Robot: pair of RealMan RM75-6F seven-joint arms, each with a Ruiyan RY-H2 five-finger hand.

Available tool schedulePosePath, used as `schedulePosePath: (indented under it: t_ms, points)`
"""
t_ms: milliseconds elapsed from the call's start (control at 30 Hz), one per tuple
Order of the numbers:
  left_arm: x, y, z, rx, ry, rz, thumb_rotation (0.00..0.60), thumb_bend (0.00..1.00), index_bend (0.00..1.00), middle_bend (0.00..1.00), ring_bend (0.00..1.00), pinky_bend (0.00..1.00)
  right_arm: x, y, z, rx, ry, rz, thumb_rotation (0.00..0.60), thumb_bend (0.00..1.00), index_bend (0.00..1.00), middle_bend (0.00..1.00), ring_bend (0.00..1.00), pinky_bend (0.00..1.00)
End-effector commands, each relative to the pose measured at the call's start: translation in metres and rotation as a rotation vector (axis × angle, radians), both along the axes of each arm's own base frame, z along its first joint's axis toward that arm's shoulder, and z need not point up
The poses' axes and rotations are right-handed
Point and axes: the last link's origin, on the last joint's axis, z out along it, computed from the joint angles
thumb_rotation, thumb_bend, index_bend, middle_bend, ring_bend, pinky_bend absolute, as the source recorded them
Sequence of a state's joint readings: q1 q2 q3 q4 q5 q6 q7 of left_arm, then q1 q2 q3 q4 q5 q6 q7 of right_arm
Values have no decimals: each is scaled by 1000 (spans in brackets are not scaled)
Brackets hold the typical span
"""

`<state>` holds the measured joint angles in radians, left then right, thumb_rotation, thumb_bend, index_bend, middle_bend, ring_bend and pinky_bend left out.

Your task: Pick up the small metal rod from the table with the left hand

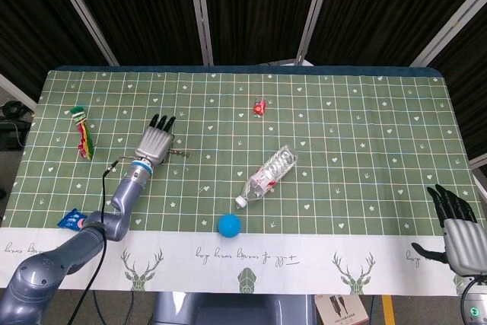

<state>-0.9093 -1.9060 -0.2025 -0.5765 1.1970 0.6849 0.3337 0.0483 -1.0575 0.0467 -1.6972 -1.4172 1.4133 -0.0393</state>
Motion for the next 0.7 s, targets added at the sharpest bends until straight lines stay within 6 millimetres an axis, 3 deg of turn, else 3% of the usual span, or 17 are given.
schedulePosePath:
  t_ms: [33, 233, 400, 700]
  points:
    - [0, 0, 2, 3, -2, -5, 600, 389, 605, 0, 0, 0, 0, 0, 0, 0, 1, 0, 600, 59, 0, 0, 0, 88]
    - [12, 3, 14, 28, -5, -69, 600, 389, 605, 0, 0, 0, 0, 0, 0, 1, 3, -2, 600, 59, 0, 0, 0, 88]
    - [34, 2, 36, 61, 106, -282, 600, 391, 605, 0, 0, 0, 0, 0, 0, 1, 5, -1, 600, 58, 0, 0, 0, 88]
    - [51, -13, 62, 67, 258, -577, 600, 396, 619, 0, 0, 0, 0, 0, 0, 3, 6, 1, 600, 58, 0, 0, 0, 88]
